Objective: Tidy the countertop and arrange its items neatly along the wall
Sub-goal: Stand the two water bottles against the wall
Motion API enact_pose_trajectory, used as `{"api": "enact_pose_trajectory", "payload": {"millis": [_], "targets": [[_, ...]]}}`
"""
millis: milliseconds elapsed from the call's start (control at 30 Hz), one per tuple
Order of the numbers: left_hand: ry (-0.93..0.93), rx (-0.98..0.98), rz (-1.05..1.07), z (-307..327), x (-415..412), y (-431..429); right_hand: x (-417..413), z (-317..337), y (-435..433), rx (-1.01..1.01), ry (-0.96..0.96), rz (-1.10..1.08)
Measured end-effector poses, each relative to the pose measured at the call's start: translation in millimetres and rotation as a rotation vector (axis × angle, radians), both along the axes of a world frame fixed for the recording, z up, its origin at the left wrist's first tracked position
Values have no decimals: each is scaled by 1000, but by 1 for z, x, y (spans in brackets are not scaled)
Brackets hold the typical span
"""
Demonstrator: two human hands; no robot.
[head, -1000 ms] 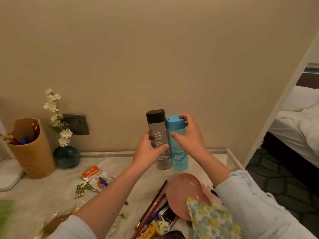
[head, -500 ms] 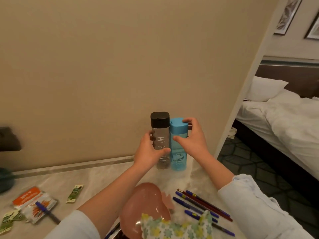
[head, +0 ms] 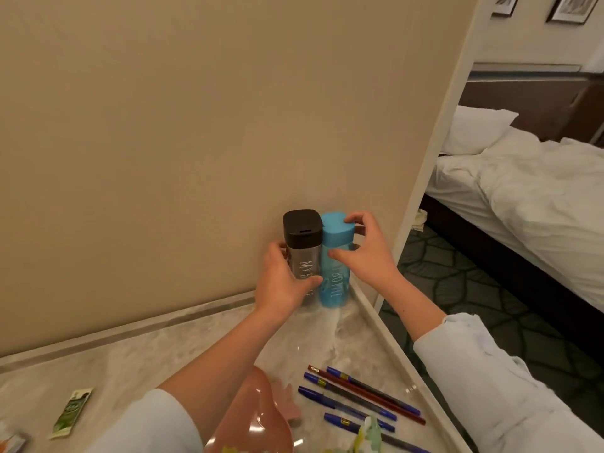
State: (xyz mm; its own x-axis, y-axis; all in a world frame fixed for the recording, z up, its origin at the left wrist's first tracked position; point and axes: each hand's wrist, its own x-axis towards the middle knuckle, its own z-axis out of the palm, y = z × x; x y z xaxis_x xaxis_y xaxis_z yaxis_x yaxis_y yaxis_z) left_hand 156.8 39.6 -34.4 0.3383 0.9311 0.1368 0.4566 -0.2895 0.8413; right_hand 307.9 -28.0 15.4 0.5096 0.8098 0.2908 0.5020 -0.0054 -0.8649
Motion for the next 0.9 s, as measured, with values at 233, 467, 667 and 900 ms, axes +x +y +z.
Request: {"api": "enact_pose_trajectory", "payload": {"millis": [233, 467, 667, 900], "targets": [[47, 25, -14, -8, 5, -7, 2, -12, -11, 23, 56, -17], [79, -6, -30, -15, 9, -5, 3, -34, -16, -173, 106, -49], [114, 11, -29, -18, 12, 0, 3, -47, -12, -293, 43, -98], [113, 44, 20, -17, 15, 3, 1, -50, -13, -263, 7, -135]]}}
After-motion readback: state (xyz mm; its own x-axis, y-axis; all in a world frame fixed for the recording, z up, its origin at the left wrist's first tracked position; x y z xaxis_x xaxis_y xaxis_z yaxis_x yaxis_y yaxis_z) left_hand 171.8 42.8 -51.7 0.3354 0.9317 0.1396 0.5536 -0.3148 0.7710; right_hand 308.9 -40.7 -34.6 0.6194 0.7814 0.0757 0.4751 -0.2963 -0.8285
